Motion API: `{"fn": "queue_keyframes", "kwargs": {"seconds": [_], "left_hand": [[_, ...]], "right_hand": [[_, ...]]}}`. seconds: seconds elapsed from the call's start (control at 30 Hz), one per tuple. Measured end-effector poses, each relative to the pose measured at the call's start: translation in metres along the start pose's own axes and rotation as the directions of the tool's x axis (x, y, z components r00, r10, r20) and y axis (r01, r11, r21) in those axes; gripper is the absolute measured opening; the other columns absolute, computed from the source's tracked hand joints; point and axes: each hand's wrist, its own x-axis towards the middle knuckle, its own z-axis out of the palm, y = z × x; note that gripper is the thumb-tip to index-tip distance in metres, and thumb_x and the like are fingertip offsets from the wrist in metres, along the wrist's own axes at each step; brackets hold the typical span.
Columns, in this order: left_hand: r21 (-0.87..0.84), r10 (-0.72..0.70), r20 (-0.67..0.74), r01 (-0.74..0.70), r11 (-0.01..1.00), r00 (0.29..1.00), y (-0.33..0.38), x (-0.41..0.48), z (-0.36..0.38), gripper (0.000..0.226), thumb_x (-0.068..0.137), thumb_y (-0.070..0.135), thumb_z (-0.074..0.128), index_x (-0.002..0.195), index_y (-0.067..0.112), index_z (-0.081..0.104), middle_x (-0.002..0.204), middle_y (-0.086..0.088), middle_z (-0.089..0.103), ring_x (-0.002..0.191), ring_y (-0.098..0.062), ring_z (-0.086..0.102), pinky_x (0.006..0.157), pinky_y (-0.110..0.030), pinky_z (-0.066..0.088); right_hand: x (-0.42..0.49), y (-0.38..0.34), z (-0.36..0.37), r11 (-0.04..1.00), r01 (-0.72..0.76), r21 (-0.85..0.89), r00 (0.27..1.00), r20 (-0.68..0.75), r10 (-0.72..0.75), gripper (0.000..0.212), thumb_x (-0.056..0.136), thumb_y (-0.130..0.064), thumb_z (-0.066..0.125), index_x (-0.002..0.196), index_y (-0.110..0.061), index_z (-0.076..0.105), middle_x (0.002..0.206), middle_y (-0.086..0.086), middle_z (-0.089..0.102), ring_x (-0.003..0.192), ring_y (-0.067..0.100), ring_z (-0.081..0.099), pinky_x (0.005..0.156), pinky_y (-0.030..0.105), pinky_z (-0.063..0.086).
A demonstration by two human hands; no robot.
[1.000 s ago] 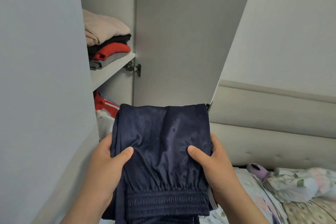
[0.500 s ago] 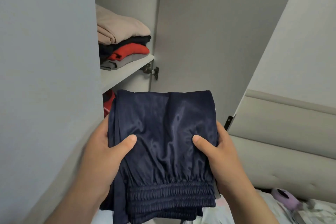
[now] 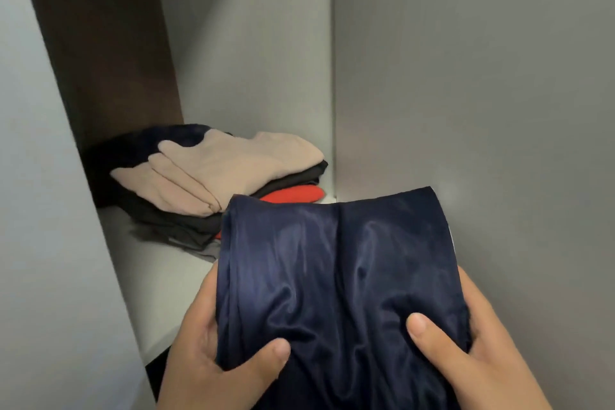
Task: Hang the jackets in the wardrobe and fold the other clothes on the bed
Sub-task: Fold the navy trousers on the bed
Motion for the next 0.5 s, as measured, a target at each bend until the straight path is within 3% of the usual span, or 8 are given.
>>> {"fn": "queue_keyframes", "kwargs": {"seconds": [0.1,0.17,0.27,0.4,0.5], "left_hand": [[0.063,0.042,-0.096,-0.036,0.997,0.994,0.008,0.013,0.001,0.099,0.048,0.002,0.074,0.141,0.02,0.047,0.123,0.014,0.068,0.115,-0.005,0.062,0.092,-0.017,0.049],[0.053,0.039,-0.167,-0.031,0.998,0.985,0.016,0.021,-0.003,0.098,0.048,0.002,0.073,0.139,0.028,0.048,0.125,0.005,0.068,0.118,-0.013,0.062,0.095,-0.021,0.048],[0.041,0.057,-0.262,-0.048,0.998,0.963,0.03,0.037,-0.007,0.089,0.054,-0.002,0.077,0.129,0.039,0.053,0.118,0.011,0.071,0.107,-0.004,0.066,0.08,-0.01,0.052],[0.034,0.097,-0.427,-0.091,0.995,0.899,0.052,0.063,-0.003,0.101,0.054,-0.019,0.084,0.126,0.045,0.054,0.117,0.025,0.067,0.102,0.008,0.064,0.074,-0.007,0.052],[-0.042,0.123,-0.534,-0.172,0.984,0.837,0.066,0.088,0.001,0.087,0.07,-0.008,0.074,0.141,0.034,0.048,0.121,0.025,0.063,0.099,0.01,0.063,0.077,-0.014,0.049]], "right_hand": [[0.022,-0.01,-0.002,0.998,-0.03,0.062,0.993,0.116,0.023,0.061,0.081,-0.014,0.068,0.123,-0.058,0.057,0.121,-0.019,0.068,0.104,0.006,0.068,0.081,0.024,0.055],[0.034,-0.019,0.001,0.996,-0.067,0.058,0.973,0.227,0.052,0.083,0.061,-0.004,0.052,0.112,-0.069,0.055,0.115,-0.019,0.07,0.085,0.013,0.066,0.072,0.032,0.047],[0.059,-0.036,0.01,1.0,-0.002,-0.009,0.965,0.261,0.004,0.087,0.06,-0.006,0.054,0.116,-0.072,0.05,0.098,-0.004,0.073,0.072,0.018,0.057,0.068,0.035,0.041],[0.102,-0.051,0.021,0.993,0.119,0.026,0.962,0.246,-0.122,0.082,0.082,0.015,0.051,0.122,-0.056,0.058,0.11,-0.009,0.073,0.096,0.013,0.071,0.076,0.026,0.058],[0.142,-0.059,0.035,0.979,0.187,0.083,0.962,0.185,-0.199,0.078,0.085,0.01,0.057,0.126,-0.056,0.052,0.113,-0.009,0.072,0.1,0.013,0.071,0.077,0.028,0.058]]}}
